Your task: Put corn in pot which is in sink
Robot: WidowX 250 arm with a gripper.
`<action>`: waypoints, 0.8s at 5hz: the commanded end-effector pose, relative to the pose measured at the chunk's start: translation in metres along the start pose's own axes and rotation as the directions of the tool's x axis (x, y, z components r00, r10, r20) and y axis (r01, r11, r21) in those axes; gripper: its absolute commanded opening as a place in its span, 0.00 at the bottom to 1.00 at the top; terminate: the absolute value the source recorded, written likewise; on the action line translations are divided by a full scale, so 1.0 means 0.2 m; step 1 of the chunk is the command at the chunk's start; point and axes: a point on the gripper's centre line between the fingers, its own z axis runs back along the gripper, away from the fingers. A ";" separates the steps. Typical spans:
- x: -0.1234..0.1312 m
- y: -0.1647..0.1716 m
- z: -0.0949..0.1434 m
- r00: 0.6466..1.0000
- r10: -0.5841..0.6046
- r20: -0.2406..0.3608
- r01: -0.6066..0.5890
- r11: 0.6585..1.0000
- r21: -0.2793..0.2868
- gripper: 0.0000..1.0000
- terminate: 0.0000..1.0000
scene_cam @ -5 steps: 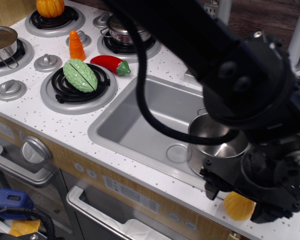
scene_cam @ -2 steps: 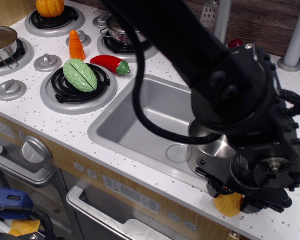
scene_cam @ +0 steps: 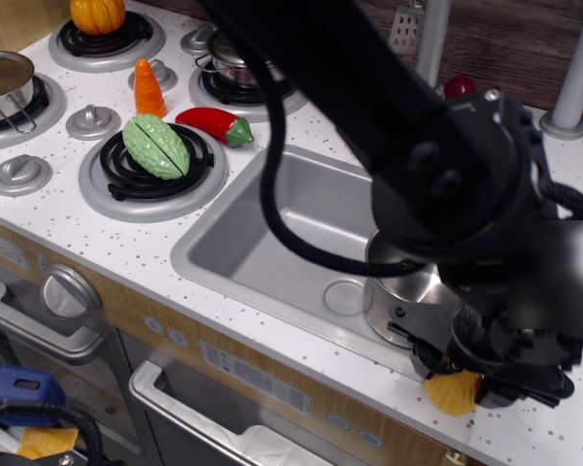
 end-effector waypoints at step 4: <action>0.44 0.28 -0.04 0.952 -0.258 0.164 0.263 0.965 -0.009 0.00 0.00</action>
